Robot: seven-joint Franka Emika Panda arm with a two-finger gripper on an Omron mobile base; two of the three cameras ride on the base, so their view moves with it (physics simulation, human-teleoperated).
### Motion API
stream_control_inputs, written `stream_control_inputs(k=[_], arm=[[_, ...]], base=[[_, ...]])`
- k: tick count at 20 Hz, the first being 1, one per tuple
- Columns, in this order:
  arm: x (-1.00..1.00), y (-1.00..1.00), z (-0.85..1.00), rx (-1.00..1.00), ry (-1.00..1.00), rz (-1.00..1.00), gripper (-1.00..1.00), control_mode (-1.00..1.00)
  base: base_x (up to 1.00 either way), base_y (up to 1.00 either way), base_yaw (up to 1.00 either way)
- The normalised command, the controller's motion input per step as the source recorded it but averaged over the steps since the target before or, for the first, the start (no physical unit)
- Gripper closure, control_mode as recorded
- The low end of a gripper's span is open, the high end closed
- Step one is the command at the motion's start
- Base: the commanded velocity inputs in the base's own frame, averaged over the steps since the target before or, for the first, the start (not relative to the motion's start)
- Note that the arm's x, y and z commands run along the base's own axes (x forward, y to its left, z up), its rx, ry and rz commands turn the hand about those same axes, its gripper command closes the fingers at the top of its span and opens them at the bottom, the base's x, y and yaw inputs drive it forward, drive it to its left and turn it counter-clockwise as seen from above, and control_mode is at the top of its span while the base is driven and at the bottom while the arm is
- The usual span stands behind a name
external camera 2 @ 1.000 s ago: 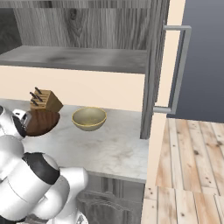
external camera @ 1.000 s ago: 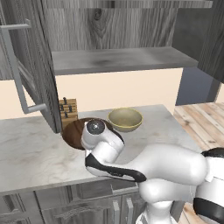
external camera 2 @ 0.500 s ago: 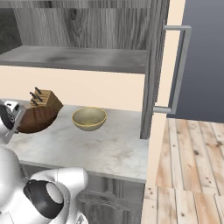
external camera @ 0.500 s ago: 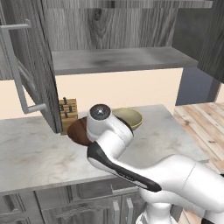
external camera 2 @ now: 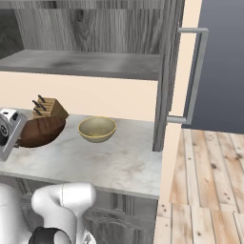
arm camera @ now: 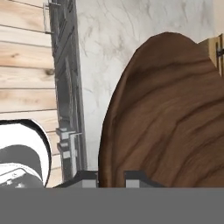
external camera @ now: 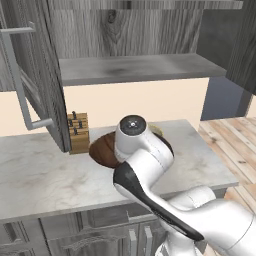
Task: Open the cabinet. Pick the bowls from the counter and place them in the cabinet. Then close the cabinet.
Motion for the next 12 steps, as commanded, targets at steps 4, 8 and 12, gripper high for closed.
stream_control_inputs(k=[4,8,12], arm=[[-0.20,-0.39,0.24,-0.02,-0.08,0.00,1.00,-1.00],[-0.26,-0.48,0.31,0.00,-0.10,0.00,1.00,-1.00],[-0.35,-0.48,0.35,0.00,-0.04,0.00,1.00,-1.00]], base=[[0.00,0.00,0.00],[0.00,0.00,0.00],[0.00,0.00,0.00]])
